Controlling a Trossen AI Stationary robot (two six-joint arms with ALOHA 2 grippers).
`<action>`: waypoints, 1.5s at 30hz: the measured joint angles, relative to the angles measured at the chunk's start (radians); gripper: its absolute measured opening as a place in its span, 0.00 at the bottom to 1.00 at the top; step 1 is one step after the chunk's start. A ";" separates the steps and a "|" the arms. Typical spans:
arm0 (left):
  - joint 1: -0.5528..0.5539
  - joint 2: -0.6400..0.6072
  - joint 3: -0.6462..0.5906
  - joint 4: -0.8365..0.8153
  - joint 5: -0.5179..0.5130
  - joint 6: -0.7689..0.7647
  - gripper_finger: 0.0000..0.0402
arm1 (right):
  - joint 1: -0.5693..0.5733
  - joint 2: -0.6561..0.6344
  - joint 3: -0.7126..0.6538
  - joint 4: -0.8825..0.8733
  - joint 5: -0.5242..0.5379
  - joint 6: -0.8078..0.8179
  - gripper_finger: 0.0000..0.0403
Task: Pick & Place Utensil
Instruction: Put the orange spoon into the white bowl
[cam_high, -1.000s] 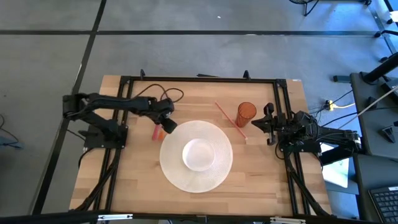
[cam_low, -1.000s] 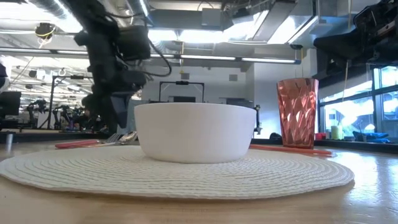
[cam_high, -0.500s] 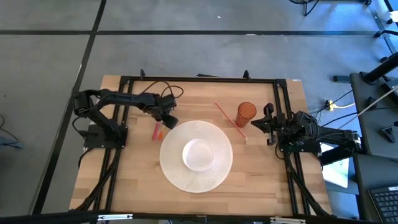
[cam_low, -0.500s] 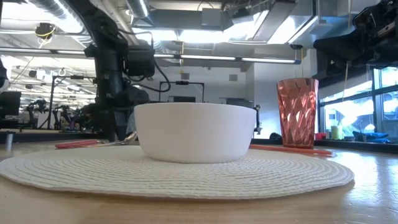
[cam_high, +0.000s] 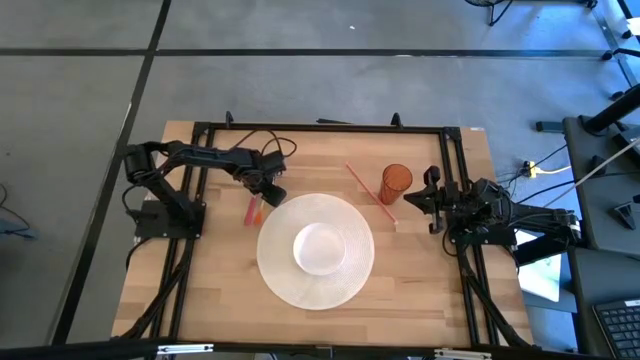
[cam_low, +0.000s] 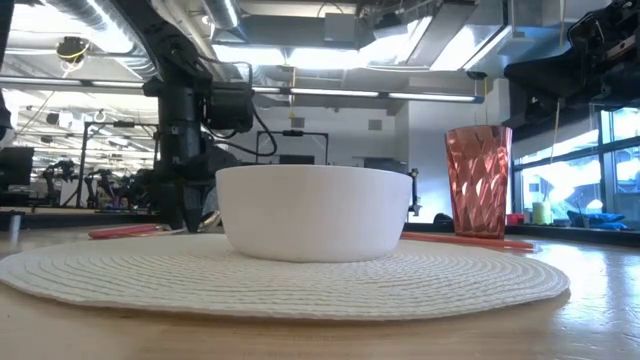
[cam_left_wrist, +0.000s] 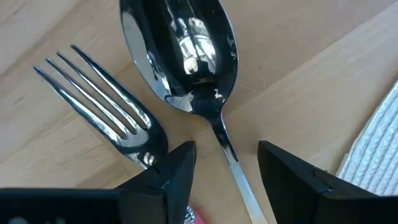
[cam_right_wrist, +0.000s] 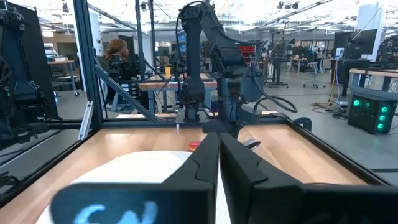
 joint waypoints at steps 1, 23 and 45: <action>0.000 0.001 0.000 0.001 -0.008 -0.001 0.43 | 0.000 0.000 0.000 0.000 0.000 0.000 0.04; -0.087 0.005 0.035 -0.022 -0.126 0.075 0.01 | 0.000 0.000 0.000 0.000 0.000 0.003 0.04; -0.451 -0.026 0.497 -0.306 -0.367 0.306 0.01 | 0.000 0.000 0.000 0.000 0.000 0.000 0.04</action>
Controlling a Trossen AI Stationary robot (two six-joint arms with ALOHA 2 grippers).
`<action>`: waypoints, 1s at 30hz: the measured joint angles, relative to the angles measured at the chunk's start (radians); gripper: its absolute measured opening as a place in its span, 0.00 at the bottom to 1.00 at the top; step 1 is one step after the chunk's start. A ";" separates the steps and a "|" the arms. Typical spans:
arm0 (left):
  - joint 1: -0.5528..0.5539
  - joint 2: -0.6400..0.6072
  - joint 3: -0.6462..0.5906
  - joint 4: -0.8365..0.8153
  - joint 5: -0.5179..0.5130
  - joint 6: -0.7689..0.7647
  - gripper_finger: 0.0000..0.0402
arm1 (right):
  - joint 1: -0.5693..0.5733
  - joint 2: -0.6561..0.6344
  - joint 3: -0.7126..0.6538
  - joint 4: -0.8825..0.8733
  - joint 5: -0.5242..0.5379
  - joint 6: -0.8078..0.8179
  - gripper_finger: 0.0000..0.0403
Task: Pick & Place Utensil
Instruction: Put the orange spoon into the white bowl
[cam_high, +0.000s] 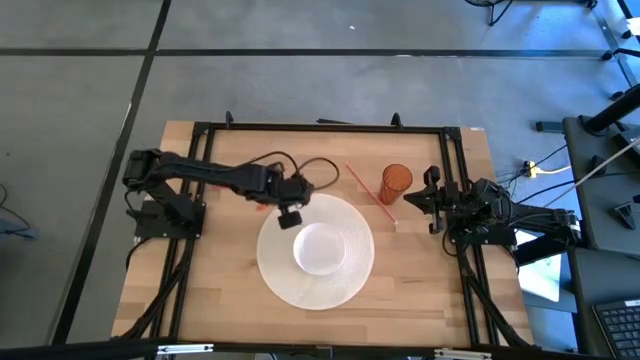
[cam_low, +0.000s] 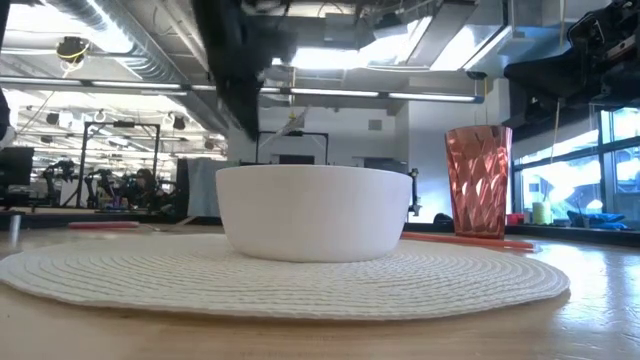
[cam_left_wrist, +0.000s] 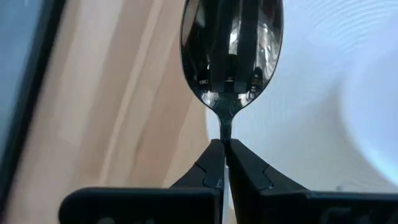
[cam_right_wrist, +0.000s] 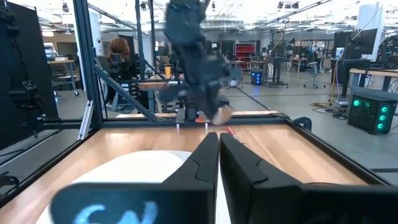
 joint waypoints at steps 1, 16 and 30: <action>-0.020 0.007 0.028 -0.014 -0.009 0.028 0.01 | 0.000 0.000 0.000 0.000 0.000 0.000 0.04; -0.235 0.460 0.581 -0.389 -0.093 0.307 0.01 | 0.000 0.000 0.000 0.000 0.000 0.004 0.04; -0.259 0.702 0.803 -0.575 0.045 0.390 0.01 | 0.000 0.000 0.000 0.000 0.000 0.027 0.04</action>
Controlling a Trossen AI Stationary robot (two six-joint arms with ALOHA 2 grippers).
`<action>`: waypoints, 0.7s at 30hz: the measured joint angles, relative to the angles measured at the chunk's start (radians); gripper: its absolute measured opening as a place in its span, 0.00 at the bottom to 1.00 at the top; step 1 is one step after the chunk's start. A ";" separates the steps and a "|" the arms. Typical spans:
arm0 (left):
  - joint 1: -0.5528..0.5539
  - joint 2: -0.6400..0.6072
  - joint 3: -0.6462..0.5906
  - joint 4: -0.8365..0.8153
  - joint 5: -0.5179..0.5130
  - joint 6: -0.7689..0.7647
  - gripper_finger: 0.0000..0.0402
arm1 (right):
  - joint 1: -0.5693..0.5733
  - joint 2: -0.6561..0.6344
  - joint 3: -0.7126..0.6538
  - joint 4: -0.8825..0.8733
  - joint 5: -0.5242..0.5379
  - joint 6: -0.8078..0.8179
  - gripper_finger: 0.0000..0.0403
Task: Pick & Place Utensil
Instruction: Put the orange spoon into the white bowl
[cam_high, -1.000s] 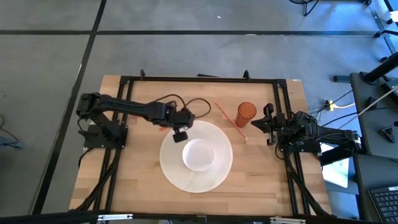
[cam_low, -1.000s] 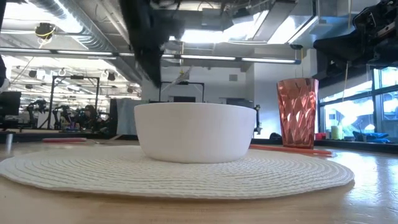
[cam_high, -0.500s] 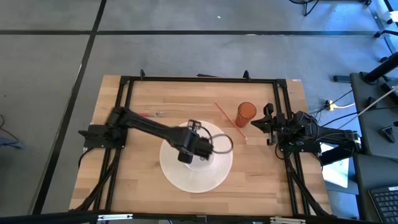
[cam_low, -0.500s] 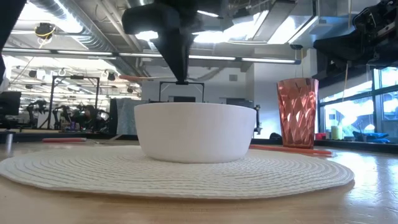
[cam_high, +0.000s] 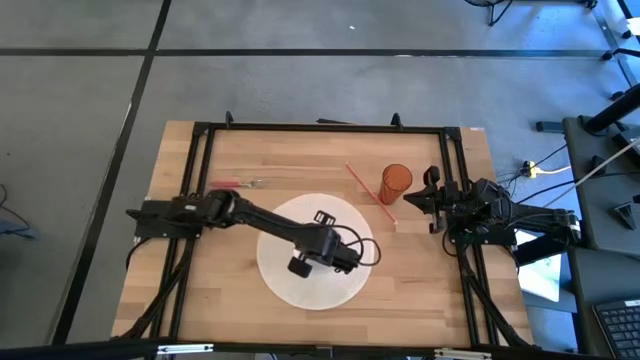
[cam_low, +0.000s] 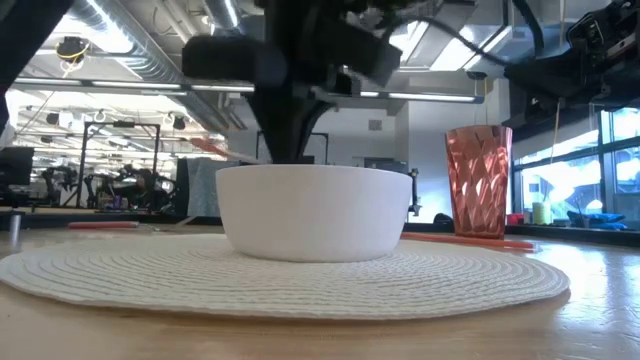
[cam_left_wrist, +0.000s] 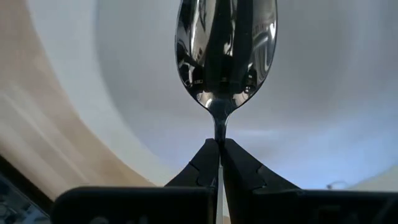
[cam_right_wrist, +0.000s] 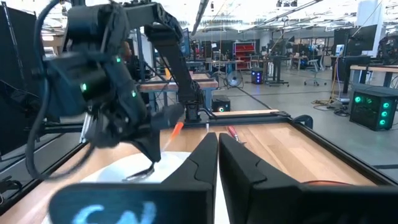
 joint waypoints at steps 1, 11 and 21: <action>0.000 0.009 0.000 -0.003 0.001 0.007 0.01 | 0.000 0.000 0.000 0.000 0.000 0.000 0.04; 0.000 0.041 0.000 -0.011 0.006 0.039 0.02 | 0.000 0.000 0.000 -0.027 0.000 0.004 0.04; -0.001 0.041 0.000 -0.013 0.064 0.047 0.13 | 0.000 0.000 0.000 -0.030 0.000 0.004 0.04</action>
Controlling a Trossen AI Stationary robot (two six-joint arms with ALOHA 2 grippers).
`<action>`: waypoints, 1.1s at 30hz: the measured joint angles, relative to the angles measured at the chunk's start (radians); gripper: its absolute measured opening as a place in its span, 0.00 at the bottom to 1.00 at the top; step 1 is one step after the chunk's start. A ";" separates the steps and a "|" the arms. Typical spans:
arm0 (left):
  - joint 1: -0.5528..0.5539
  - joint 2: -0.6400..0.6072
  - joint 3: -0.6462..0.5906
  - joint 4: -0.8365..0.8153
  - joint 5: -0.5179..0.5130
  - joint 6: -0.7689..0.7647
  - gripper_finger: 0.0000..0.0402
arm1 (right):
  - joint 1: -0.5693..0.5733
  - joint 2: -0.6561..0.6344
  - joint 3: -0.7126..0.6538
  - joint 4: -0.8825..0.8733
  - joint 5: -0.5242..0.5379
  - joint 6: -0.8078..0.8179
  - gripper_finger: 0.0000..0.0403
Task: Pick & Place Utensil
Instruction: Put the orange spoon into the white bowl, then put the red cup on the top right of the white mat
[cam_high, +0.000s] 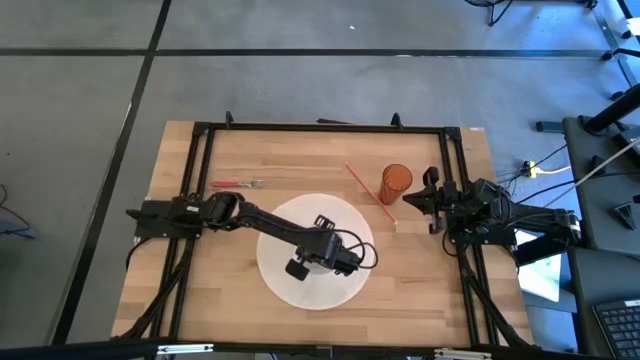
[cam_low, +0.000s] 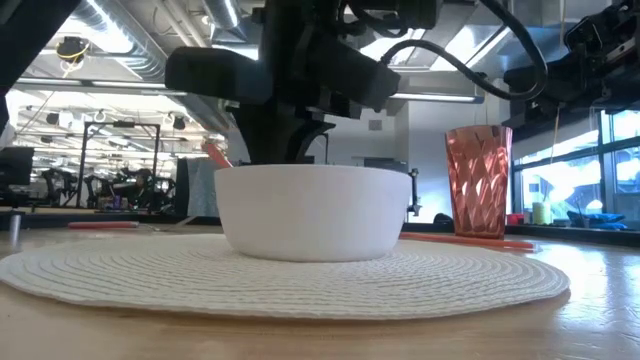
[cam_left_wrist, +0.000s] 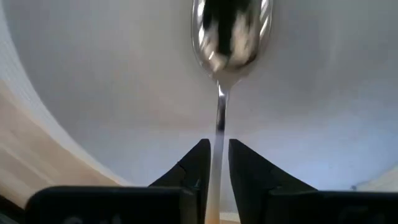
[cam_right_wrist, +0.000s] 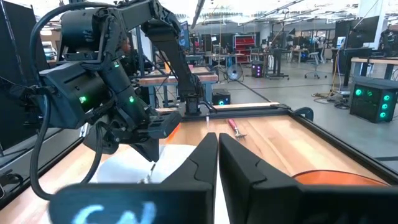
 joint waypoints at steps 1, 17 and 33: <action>0.000 0.000 0.000 0.000 0.003 0.000 0.14 | 0.000 0.000 0.000 0.000 0.000 0.000 0.04; -0.004 -0.232 0.056 -0.066 -0.087 -0.198 0.09 | 0.000 0.000 0.000 -0.001 -0.007 0.000 0.04; 0.099 -1.270 -1.263 1.247 0.028 -0.280 0.01 | 0.000 0.000 0.000 0.000 -0.035 0.000 0.04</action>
